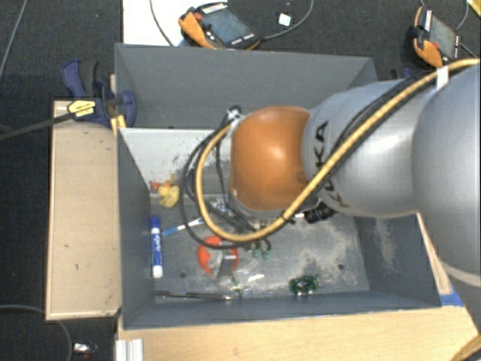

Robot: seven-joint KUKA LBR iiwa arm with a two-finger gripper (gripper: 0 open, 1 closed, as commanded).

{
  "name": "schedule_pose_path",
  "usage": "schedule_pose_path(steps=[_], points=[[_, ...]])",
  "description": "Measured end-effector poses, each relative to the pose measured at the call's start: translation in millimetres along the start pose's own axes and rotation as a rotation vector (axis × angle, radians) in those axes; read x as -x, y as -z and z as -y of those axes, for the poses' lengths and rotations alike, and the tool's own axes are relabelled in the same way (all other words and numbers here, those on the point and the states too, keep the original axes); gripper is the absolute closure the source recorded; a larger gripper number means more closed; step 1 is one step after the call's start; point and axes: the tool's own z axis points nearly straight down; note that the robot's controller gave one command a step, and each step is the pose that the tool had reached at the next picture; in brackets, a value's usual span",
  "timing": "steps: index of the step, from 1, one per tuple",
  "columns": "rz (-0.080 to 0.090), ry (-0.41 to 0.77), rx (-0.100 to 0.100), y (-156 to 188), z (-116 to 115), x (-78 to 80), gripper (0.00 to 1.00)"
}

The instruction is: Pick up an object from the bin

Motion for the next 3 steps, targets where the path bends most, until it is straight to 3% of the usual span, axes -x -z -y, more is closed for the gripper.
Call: schedule_pose_path(steps=[1,2,3], points=[[0.008,-0.006,0.002,4.5,1.1,1.9,0.0],[0.007,-0.17,0.003,-91.0,23.3,-25.5,0.0],[0.018,-0.12,0.006,-89.7,14.7,-22.3,0.0]])
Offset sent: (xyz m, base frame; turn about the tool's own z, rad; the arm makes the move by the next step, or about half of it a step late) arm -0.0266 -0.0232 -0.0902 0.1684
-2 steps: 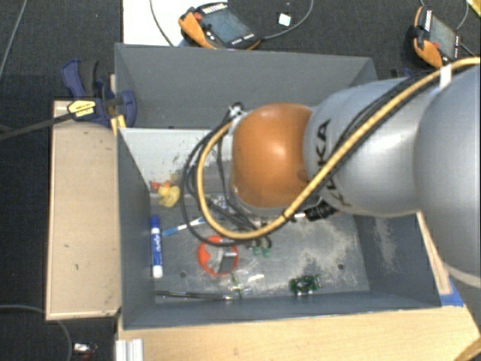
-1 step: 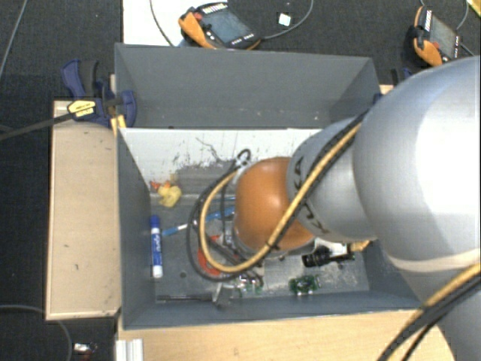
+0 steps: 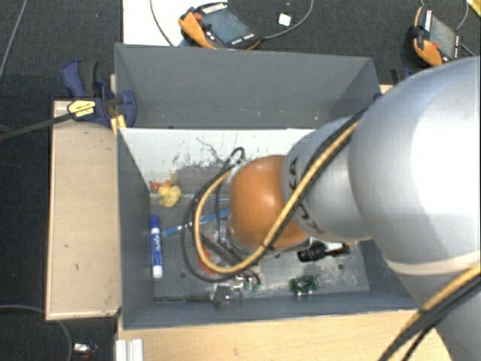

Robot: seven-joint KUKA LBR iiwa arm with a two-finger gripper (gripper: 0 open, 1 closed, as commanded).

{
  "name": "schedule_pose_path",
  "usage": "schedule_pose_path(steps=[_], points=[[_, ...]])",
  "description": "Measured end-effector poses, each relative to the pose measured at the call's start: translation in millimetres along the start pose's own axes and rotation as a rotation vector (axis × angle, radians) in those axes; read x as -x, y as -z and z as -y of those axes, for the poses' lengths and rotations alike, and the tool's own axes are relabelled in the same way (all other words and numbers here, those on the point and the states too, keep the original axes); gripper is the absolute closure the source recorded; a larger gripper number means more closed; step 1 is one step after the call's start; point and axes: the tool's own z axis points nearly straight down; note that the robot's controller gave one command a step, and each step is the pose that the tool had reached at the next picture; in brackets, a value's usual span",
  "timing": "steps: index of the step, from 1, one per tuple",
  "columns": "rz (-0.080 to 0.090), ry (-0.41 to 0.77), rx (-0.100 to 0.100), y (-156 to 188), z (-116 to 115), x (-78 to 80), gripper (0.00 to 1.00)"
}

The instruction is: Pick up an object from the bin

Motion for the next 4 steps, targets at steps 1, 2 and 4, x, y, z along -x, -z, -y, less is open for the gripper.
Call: schedule_pose_path(steps=[1,2,4], points=[[-0.005,-0.044,-0.002,0.9,7.3,-0.1,0.0],[0.001,-0.007,0.001,0.3,0.5,0.6,0.0],[-0.003,-0.038,0.0,1.2,5.8,0.4,1.0]])
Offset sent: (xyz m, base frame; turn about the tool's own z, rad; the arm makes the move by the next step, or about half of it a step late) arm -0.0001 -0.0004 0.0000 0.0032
